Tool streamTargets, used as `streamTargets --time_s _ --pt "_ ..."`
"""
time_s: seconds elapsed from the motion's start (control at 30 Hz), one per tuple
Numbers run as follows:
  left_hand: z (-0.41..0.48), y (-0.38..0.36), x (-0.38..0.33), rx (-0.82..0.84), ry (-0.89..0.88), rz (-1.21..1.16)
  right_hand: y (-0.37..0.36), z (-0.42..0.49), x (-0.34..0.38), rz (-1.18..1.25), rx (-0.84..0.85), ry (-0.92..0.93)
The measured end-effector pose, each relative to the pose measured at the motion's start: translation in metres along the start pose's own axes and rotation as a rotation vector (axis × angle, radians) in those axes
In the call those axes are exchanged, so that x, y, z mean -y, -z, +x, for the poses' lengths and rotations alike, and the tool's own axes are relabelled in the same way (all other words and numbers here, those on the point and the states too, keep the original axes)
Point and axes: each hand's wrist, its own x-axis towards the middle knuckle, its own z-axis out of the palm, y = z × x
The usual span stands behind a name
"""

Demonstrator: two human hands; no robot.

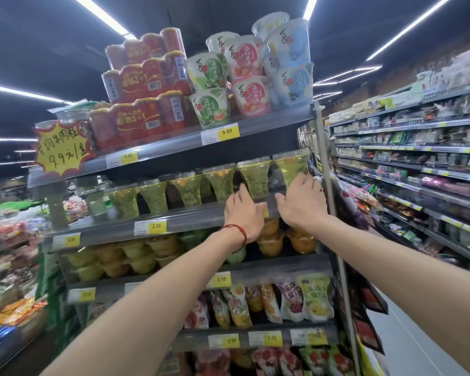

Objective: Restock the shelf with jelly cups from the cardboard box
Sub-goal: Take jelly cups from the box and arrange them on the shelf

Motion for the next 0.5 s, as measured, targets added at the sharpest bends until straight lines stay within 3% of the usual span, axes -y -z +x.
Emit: streamTargets --time_s 0.13,0.27,0.5 --pt "-0.035 0.022 0.028 -0.011 -0.120 -0.032 -0.007 -0.044 0.035 0.071 0.046 0.082" --pt "-0.076 0.052 0.077 -0.015 -0.132 -0.001 -0.032 -0.093 0.081 0.162 0.099 0.161" --pt "-0.160 0.081 0.218 0.101 0.022 0.010 -0.127 -0.188 0.153 0.217 0.305 0.205"
